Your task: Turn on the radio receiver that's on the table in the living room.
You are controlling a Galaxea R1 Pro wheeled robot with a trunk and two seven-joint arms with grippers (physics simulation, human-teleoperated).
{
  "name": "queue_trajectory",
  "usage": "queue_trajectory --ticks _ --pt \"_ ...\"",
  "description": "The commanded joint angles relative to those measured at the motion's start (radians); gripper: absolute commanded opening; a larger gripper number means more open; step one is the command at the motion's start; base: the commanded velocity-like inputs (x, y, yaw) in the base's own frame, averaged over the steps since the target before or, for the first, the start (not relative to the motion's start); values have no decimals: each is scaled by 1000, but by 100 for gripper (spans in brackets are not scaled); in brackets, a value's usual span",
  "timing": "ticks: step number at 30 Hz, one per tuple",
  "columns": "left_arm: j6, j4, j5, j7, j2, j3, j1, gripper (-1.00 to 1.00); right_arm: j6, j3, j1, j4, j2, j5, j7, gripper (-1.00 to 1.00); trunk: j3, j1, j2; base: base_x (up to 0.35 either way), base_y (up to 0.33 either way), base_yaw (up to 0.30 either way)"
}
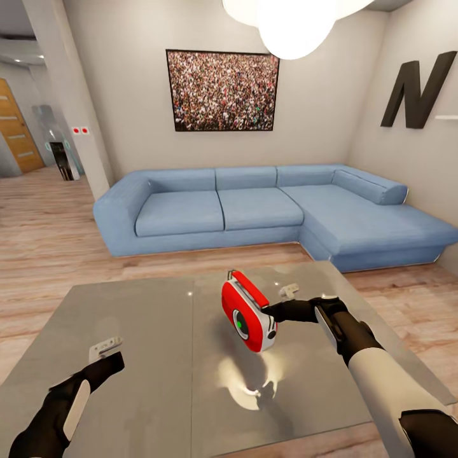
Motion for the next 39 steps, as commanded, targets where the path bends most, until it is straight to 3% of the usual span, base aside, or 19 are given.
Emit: queue_trajectory --ticks 1,5,12,26,36,39 --pt "0 0 0 0 0 0 0 -100 2 -1 0 -1 0 -9 -1 -100 -3 4 -7 0 0 0" --pt "0 0 1 -1 -2 -1 0 -100 2 0 0 -1 0 -8 -2 -100 -16 19 -35 0 0 0" --pt "4 -1 1 -3 -4 -2 0 -100 0 1 0 -1 0 -8 -2 -100 -16 19 -35 0 0 0" --pt "1 -1 1 4 -5 0 0 -100 -6 1 0 -1 0 -9 0 -100 -60 73 -133 0 0 0" --pt "1 -1 1 3 -4 0 0 -100 -6 1 0 5 0 -10 1 -100 -60 73 -133 0 0 0" --pt "1 -1 1 3 -4 0 0 -100 -5 1 0 8 0 -10 1 -100 -69 84 -154 0 0 0"
